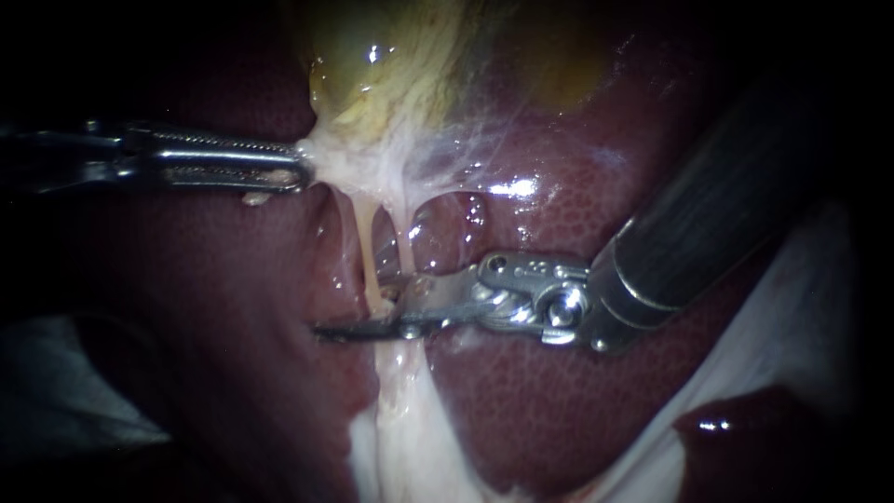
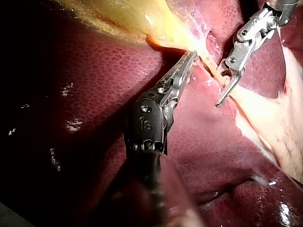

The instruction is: Clipping first clip left tube

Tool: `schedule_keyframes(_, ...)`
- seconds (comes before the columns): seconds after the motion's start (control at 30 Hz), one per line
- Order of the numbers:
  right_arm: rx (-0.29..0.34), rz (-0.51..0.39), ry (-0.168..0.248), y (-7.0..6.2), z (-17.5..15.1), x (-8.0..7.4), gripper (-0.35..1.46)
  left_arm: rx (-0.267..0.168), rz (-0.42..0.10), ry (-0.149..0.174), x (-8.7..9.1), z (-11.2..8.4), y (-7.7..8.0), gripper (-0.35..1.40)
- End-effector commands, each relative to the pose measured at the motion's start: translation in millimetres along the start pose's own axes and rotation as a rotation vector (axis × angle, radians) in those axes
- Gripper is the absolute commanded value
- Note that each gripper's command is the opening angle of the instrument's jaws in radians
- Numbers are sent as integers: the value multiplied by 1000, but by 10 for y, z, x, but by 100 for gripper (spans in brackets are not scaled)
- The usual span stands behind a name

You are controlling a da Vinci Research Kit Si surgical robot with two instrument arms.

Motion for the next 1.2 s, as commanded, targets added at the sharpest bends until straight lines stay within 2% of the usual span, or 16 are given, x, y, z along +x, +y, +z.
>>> schedule_keyframes(0.03, 0, 0, 0, 0, 0, 0, -4, 0, 0, 0, 0, 0, 0, -35)
schedule_keyframes(0.1, 0, 0, 0, 0, 0, 0, 1, 0, 0, 0, 0, 0, 0, -35)
schedule_keyframes(0.23, 1, 0, 0, 0, -1, -1, 25, 0, 0, 0, 0, 0, 0, -35)
schedule_keyframes(0.33, 4, 0, 26, 1, 0, 0, 46, 0, 0, 0, 0, -1, 0, -35)
schedule_keyframes(0.37, 6, 1, 50, 2, 1, 0, 50, -1, 0, 0, 0, -1, 0, -35)
schedule_keyframes(0.43, 4, 1, 71, 4, 2, 0, 50, -1, 0, 0, 0, -2, 0, -35)
schedule_keyframes(1.2, 6, 0, 68, 3, -5, -3, 50, 2, 1, 0, -1, -3, 0, -35)
